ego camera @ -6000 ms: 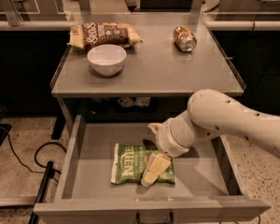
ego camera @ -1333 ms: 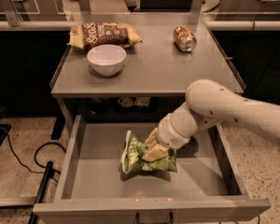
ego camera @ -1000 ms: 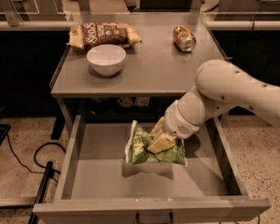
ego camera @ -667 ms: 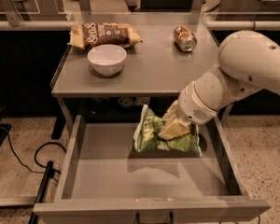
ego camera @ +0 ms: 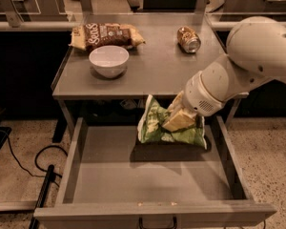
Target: Pick green jalapeno chip bag from top drawer and place on counter
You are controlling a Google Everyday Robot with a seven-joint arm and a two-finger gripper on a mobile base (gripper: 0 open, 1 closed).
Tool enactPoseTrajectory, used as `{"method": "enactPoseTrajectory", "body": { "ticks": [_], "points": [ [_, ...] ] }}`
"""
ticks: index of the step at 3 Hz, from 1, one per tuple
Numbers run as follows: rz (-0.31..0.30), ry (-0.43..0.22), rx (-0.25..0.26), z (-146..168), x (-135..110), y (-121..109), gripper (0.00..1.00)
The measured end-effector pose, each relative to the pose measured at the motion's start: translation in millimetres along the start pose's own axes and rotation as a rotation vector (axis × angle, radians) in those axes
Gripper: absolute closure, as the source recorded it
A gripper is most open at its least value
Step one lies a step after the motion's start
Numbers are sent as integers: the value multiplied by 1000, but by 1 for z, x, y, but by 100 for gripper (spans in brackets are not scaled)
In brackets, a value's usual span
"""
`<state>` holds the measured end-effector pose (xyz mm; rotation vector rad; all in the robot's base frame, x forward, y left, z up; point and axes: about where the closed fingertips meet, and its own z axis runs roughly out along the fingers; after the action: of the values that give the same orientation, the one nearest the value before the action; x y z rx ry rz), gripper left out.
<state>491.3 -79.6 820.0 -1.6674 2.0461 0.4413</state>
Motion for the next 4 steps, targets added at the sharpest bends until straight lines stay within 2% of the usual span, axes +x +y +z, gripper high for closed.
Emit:
{"method": "enactPoseTrajectory", "body": {
  "ticks": [2,3,4],
  "points": [
    [18,25,174,-79,-21,-67,100],
    [18,25,174,-79,-21,-67,100],
    [54,-9,181,-78,-22,-96,100]
  ]
}}
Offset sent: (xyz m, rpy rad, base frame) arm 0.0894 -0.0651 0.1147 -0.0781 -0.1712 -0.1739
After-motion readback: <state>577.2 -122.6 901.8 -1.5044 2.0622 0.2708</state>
